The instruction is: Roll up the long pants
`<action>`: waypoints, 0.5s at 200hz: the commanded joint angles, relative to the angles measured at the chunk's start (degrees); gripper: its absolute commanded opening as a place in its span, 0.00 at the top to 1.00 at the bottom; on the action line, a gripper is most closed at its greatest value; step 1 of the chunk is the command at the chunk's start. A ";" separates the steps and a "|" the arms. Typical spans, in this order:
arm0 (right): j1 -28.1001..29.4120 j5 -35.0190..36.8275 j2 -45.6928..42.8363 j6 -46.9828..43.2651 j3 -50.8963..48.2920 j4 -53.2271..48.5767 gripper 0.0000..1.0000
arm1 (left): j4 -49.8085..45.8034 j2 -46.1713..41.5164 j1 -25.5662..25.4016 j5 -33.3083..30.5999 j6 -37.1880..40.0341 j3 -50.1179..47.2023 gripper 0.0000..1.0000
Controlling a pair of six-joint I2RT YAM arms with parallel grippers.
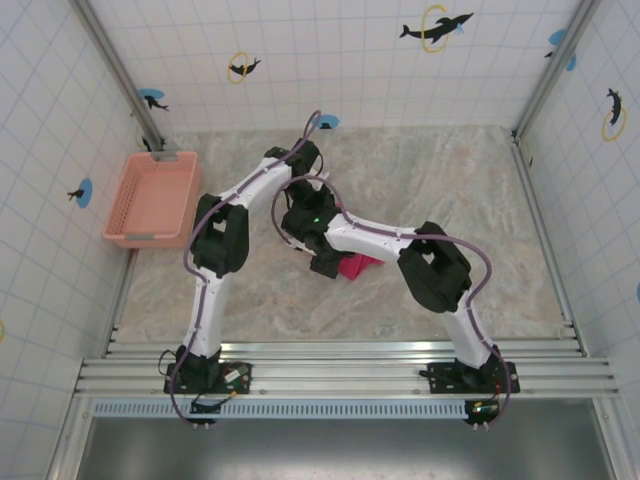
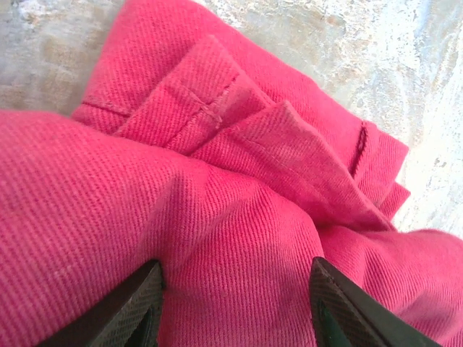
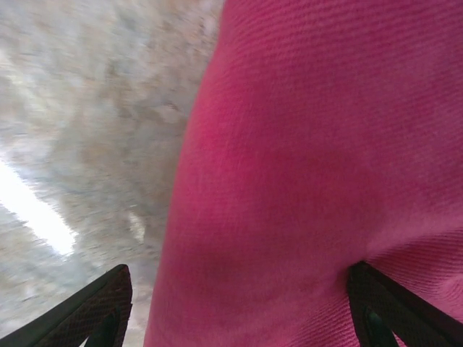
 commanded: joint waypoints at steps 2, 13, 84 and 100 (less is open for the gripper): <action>-0.21 9.97 4.03 -1.96 0.81 0.32 0.21 | -3.83 6.89 -1.40 -1.74 -0.29 -4.33 0.44; 0.00 13.75 4.48 -3.40 -0.44 2.28 0.21 | -3.91 6.61 -1.41 -1.75 -0.21 -4.70 0.44; 0.30 25.12 3.88 -10.06 -6.80 13.19 0.24 | -4.83 6.54 -1.39 -1.34 0.34 -6.14 0.43; 0.12 26.63 4.43 -10.48 -6.95 14.81 0.20 | -5.14 6.82 -1.39 -1.36 0.58 -6.05 0.43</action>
